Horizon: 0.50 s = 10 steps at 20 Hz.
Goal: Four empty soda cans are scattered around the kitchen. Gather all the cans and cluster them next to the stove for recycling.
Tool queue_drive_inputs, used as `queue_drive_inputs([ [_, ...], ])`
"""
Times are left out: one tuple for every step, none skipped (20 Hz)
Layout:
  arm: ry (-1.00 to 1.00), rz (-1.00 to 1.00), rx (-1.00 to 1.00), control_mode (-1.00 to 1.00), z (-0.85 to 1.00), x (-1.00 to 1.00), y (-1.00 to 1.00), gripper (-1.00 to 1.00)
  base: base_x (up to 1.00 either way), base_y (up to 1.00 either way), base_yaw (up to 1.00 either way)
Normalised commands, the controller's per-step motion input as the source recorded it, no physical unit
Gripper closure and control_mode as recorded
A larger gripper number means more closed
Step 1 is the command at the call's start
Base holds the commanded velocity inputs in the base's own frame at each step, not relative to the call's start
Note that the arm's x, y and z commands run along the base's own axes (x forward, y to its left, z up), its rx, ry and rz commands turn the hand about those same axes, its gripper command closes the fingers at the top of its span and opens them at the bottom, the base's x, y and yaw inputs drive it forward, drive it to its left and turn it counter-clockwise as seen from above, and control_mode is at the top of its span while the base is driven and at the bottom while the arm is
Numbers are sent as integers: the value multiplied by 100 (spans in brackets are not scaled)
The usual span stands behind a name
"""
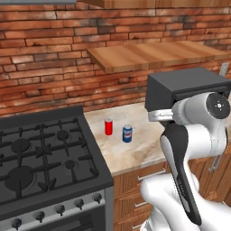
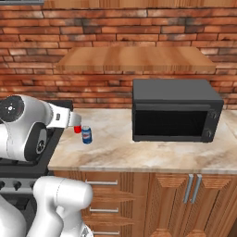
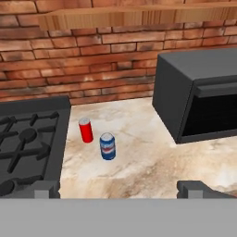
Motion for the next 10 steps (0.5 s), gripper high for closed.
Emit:
queue_drive_inputs([
  [0,0,0,100,0,0,0,-100,-7,0,0],
  [0,0,0,100,0,0,0,-100,-8,0,0],
  [0,0,0,100,0,0,0,-100,-19,0,0],
  [0,0,0,100,0,0,0,-100,-37,-3,0],
  [0,0,0,100,0,0,0,-100,-43,-1,0],
  [0,0,0,100,0,0,0,-100,-43,-1,0],
  [0,0,0,100,0,0,0,-100,-41,0,0],
  [0,0,0,100,0,0,0,-100,-46,-1,0],
  [0,0,0,100,0,0,0,-100,-55,-2,0],
  [0,0,0,100,0,0,0,-100,-57,-2,0],
])
